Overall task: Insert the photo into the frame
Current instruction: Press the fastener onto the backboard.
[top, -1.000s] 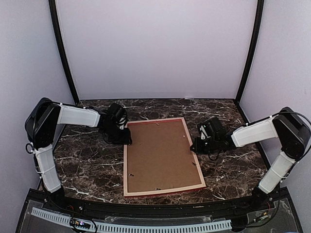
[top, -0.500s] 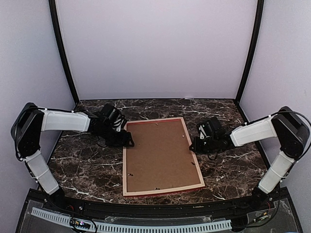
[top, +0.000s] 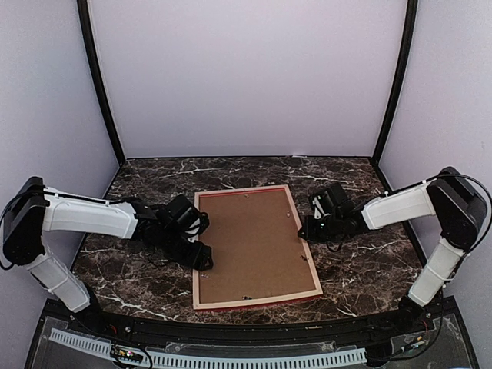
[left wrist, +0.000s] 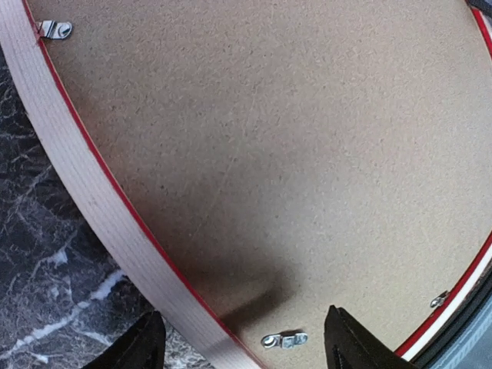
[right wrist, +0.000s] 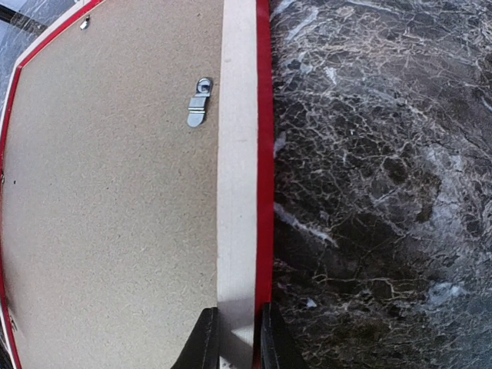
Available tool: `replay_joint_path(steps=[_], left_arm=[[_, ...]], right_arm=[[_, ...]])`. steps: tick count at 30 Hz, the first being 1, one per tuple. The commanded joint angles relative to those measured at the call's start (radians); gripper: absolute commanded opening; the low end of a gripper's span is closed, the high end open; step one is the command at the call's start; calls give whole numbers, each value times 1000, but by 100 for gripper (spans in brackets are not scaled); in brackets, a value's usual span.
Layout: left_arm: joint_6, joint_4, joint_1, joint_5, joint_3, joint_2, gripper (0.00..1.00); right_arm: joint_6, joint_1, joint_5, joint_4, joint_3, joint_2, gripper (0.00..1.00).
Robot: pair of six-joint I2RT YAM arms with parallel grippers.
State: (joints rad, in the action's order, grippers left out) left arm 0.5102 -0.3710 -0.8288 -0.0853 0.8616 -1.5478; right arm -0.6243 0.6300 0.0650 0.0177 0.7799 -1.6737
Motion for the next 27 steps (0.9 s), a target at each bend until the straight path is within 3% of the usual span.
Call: replay_joint_path(steps=[1,13,27], left_arm=[[27,-62,-56,72,-23,31,73],[41,-60,-90,122,-3,-58,70],[37,-68,-93,114,5,-47,63]], right_arm=[[-8,3,20,-73,-9,-36,2],[-12,3,21,-75,-25,-21,2],[-9,4,34,-59,-33,-31,2]])
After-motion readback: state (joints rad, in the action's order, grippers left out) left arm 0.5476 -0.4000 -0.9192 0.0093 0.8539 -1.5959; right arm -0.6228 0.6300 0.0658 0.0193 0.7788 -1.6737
